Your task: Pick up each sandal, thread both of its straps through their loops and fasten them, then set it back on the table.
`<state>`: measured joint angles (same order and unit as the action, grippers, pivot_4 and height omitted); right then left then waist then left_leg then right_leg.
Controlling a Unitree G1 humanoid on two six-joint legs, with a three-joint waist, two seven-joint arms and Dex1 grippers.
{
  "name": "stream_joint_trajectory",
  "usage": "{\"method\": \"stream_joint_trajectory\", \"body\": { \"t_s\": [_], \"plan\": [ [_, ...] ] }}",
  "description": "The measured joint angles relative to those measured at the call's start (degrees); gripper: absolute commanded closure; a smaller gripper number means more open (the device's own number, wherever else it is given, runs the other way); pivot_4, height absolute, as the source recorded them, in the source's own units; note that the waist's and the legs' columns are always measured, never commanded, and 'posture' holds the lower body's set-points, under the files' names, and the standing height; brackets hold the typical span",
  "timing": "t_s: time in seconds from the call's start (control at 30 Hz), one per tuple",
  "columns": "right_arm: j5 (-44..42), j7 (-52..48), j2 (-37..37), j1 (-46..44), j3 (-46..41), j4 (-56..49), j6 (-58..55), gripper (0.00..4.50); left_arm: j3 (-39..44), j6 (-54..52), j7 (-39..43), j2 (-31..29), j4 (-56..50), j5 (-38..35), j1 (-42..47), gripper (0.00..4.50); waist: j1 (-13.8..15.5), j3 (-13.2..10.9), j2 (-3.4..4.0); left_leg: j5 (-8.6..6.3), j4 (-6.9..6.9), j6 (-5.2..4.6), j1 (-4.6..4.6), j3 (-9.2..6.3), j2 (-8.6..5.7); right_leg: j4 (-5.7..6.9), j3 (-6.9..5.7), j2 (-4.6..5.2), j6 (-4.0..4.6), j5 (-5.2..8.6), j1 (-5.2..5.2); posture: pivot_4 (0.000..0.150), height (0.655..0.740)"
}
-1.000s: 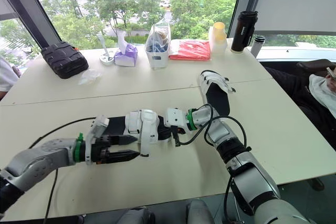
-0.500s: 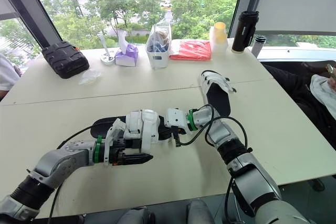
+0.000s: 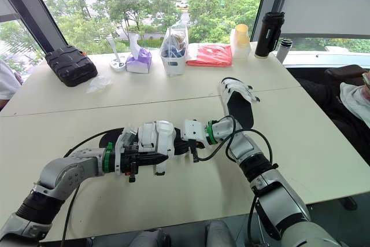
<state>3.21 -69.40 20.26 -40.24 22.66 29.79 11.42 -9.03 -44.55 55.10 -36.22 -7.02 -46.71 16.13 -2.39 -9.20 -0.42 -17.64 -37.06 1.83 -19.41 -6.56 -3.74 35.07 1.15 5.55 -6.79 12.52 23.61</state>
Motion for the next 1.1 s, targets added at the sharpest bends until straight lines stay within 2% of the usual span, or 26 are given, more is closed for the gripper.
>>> {"method": "stream_joint_trajectory", "body": {
  "t_s": [0.17, 0.27, 0.43, 0.63, 1.1],
  "plan": [
    [0.00, 0.01, 0.01, -0.03, 0.00, 0.02, -0.10, 4.50, 4.43, -7.85, -0.48, 0.94, 0.66, -5.16, 3.90, 4.45, 0.00, 0.00, -0.01, 0.00, -0.01, 0.00, 0.00, -0.02, 0.00, 0.00, -0.01, 0.00, 0.00, 0.00, -0.01, 0.150, 0.7400],
    [0.00, 0.06, -0.14, -0.03, 0.03, -0.01, -0.25, 4.50, 7.76, -8.46, -2.08, 3.30, 3.94, -5.25, 8.60, 4.45, -0.01, 0.00, -0.01, 0.00, -0.01, 0.01, 0.00, -0.02, -0.02, 0.01, -0.01, 0.00, 0.00, 0.00, 0.00, 0.150, 0.7400],
    [0.00, 0.14, -0.24, 0.04, 0.06, -0.17, -0.34, 4.50, 8.31, -7.20, -2.20, 6.14, 11.46, -2.64, 13.95, 4.45, -0.10, 0.01, -0.03, 0.01, -0.01, 0.03, 0.01, -0.01, -0.08, -0.02, 0.01, 0.01, -0.01, -0.01, -0.01, 0.150, 0.7400],
    [0.00, 0.37, -0.23, 0.33, 0.07, -0.48, -0.47, 4.50, 7.95, -7.30, -0.34, 8.88, 16.34, -0.22, 14.95, 4.45, -0.08, 0.01, -0.04, 0.01, 0.00, 0.04, -0.01, -0.02, -0.08, -0.03, 0.01, 0.01, -0.01, -0.01, 0.02, 0.150, 0.7400],
    [0.00, 0.51, -0.14, 0.71, 0.07, -1.20, -0.99, 4.50, 7.73, -10.30, 3.77, 8.63, 18.21, 0.99, 16.26, 4.45, -0.11, 0.01, -0.04, 0.00, 0.01, 0.04, -0.01, -0.03, -0.08, -0.03, 0.01, 0.01, -0.01, -0.01, 0.02, 0.150, 0.7400]
  ]
}}
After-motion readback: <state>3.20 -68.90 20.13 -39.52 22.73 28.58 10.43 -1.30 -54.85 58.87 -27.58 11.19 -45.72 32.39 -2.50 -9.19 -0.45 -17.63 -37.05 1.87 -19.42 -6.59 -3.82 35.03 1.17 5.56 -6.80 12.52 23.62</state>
